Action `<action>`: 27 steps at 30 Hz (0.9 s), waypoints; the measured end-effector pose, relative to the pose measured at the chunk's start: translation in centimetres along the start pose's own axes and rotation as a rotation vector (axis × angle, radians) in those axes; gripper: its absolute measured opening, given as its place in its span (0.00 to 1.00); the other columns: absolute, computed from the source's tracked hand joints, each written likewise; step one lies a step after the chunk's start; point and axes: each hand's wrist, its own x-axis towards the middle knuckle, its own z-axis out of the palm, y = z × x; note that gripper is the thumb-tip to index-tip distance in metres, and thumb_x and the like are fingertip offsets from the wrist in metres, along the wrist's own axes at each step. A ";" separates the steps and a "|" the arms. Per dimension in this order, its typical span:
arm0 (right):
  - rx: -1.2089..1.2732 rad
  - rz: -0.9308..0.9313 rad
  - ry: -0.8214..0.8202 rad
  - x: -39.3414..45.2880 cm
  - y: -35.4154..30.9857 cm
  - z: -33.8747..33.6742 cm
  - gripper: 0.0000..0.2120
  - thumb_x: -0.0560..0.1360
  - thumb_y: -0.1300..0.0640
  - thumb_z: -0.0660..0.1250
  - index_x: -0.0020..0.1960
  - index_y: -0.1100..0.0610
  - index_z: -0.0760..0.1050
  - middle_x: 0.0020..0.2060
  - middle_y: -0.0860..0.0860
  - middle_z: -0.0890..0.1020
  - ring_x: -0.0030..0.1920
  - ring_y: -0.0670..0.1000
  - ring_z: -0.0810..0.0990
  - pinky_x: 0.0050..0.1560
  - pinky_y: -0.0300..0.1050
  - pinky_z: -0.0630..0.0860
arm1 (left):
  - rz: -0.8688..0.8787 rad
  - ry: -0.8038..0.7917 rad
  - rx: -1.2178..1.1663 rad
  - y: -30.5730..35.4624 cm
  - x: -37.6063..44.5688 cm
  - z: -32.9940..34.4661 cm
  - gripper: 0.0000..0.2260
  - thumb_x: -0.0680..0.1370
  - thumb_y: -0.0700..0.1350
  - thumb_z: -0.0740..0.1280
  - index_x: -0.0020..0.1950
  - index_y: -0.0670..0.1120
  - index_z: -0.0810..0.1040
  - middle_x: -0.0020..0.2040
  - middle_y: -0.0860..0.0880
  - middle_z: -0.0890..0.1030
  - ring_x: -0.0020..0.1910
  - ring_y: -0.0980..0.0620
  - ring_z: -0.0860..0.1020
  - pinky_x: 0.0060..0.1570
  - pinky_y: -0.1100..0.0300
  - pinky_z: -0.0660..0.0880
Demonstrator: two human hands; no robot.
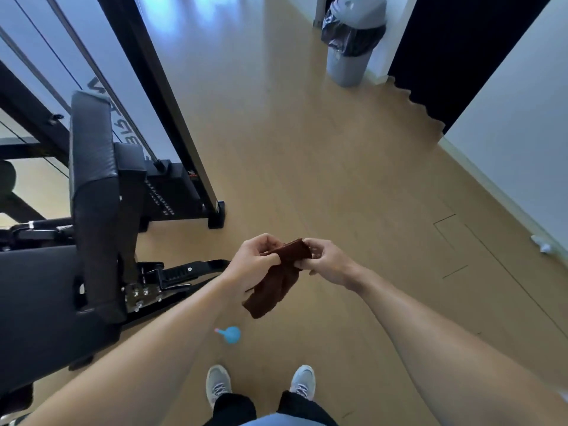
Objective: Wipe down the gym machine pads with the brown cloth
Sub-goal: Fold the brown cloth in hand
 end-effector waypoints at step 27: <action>-0.424 -0.041 -0.061 4.7 -10.3 13.0 0.15 0.74 0.64 0.73 0.56 0.48 0.82 0.50 0.51 0.83 0.50 0.51 0.82 0.48 0.40 0.80 | 0.073 0.086 0.116 -10.4 -5.4 -14.9 0.09 0.75 0.51 0.73 0.50 0.48 0.87 0.51 0.50 0.79 0.51 0.53 0.79 0.52 0.56 0.78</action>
